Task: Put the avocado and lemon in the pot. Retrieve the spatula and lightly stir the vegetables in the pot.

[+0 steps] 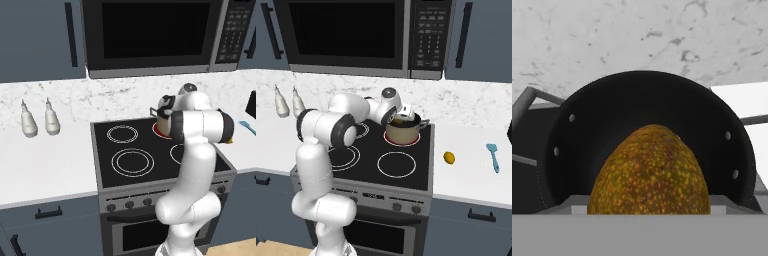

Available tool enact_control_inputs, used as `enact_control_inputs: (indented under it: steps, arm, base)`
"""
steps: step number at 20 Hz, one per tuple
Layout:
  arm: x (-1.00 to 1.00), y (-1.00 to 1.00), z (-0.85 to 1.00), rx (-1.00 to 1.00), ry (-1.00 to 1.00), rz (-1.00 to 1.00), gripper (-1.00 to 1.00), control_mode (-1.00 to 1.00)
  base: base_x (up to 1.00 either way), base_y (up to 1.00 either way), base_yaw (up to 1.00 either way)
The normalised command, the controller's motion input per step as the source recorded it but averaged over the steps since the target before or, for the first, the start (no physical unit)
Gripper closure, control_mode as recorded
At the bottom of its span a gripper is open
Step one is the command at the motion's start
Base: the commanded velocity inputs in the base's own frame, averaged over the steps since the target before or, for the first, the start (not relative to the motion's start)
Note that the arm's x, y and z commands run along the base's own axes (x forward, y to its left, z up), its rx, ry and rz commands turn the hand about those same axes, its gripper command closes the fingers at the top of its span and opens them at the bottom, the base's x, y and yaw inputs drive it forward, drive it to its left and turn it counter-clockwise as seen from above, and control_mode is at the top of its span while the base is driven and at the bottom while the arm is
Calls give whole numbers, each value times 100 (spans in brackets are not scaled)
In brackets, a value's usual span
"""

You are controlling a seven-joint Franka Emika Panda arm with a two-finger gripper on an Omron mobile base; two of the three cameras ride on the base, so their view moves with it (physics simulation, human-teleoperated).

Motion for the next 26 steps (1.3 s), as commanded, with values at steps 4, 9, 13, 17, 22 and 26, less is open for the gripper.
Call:
enact_control_inputs:
  steps: [4, 9, 13, 17, 22, 26]
  arm:
    - [20, 0, -15, 0, 2, 0, 100, -100]
    - [24, 0, -11, 0, 3, 0, 100, -100]
    - [23, 0, -15, 0, 3, 0, 100, -100]
    - [17, 0, -19, 0, 4, 1, 100, -100]
    - [6, -1, -7, 0, 1, 2, -100, -100]
    - [4, -2, 0, 0, 0, 1, -100, -100]
  base:
    - [0, 0, 0]
    - [0, 0, 0]
    - [0, 0, 0]
    - [0, 0, 0]
    - [0, 0, 0]
    - [0, 0, 0]
